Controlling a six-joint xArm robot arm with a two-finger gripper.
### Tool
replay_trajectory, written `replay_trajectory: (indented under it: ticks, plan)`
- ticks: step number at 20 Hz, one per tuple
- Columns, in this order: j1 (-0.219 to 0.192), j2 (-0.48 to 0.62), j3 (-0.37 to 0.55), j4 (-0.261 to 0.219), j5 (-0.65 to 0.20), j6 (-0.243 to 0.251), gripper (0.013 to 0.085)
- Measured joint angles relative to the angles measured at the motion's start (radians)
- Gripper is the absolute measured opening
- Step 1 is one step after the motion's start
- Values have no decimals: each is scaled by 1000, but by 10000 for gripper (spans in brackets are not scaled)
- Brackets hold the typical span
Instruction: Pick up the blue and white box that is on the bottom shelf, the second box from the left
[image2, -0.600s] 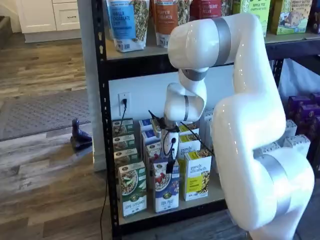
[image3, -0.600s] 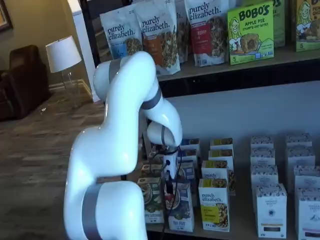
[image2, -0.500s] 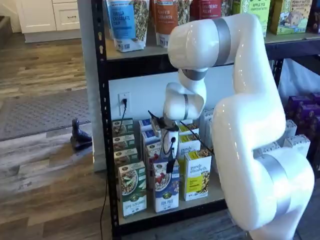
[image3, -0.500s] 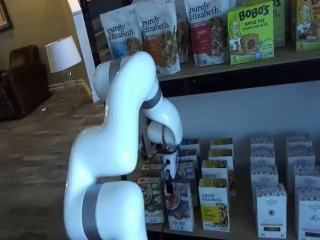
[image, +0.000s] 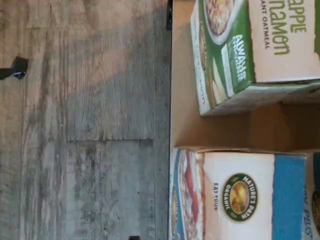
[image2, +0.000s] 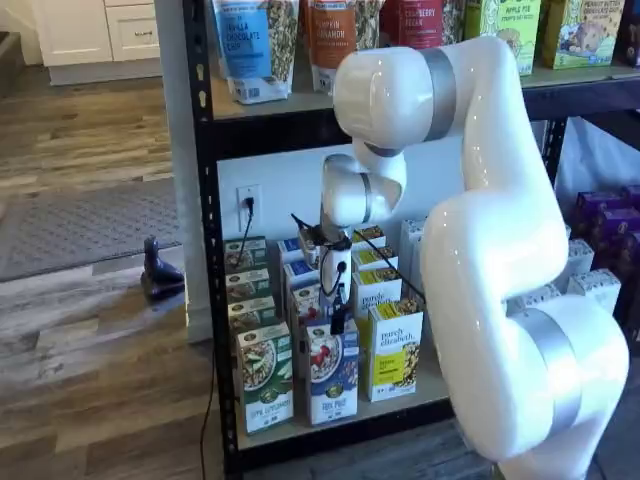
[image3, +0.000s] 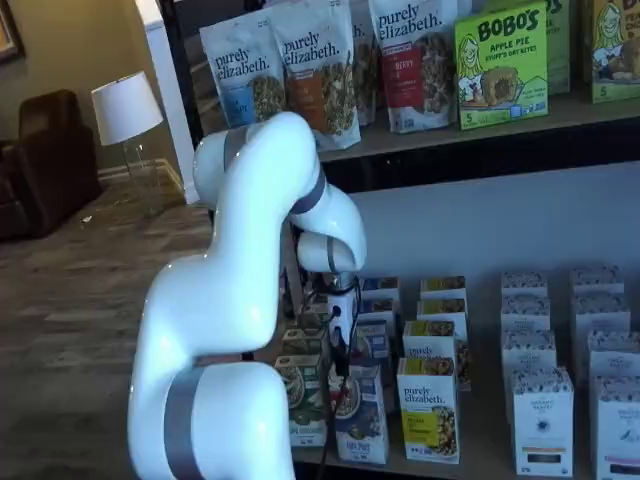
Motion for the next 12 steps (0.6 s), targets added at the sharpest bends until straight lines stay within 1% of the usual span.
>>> replay_trajectory:
  ticks: [5,12]
  plan:
    - [5,38,-54,-6,19,11,850]
    - [7,94,-110,-37,20,38,850]
